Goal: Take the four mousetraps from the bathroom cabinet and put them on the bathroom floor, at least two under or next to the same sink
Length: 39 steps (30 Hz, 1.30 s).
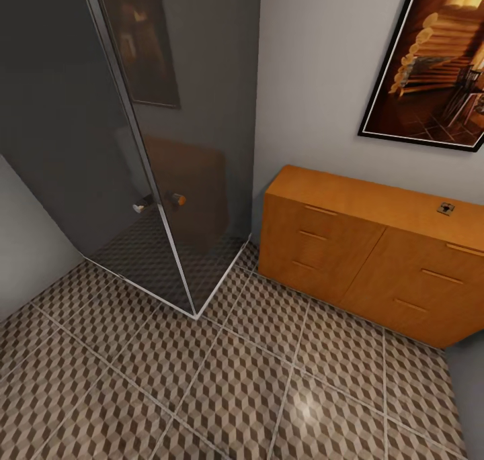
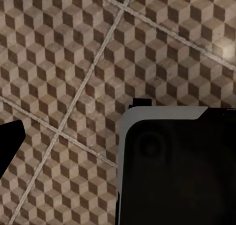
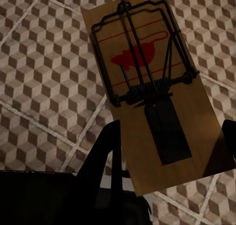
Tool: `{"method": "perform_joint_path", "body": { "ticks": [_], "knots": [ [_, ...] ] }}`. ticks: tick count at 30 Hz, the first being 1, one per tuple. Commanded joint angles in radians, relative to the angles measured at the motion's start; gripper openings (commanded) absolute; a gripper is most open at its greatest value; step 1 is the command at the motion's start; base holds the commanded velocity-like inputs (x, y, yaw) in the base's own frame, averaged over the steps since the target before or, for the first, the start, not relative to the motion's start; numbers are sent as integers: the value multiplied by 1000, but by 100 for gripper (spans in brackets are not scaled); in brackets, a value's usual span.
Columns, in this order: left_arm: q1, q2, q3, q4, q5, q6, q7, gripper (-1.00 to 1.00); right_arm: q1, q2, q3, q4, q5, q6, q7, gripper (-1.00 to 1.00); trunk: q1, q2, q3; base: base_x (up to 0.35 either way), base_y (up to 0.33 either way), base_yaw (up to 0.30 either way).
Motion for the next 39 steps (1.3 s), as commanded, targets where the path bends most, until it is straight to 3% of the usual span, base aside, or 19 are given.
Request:
{"method": "perform_joint_path", "body": {
  "ticks": [1,24,39],
  "knots": [
    [-1,0,-9,4,9,-6,1,100,-1,1,9,1,-8,-2,-6,-100,0,-1,-1,0,0,0],
    [-2,0,-10,5,9,-6,0,100,-1,4,8,-3,-12,-4,-5,-100,0,-1,-1,0,0,-4],
    [-1,0,-10,5,9,-6,0,100,-1,4,6,-3,-13,-5,-5,-100,0,-1,11,0,0,-203]
  ]
}}
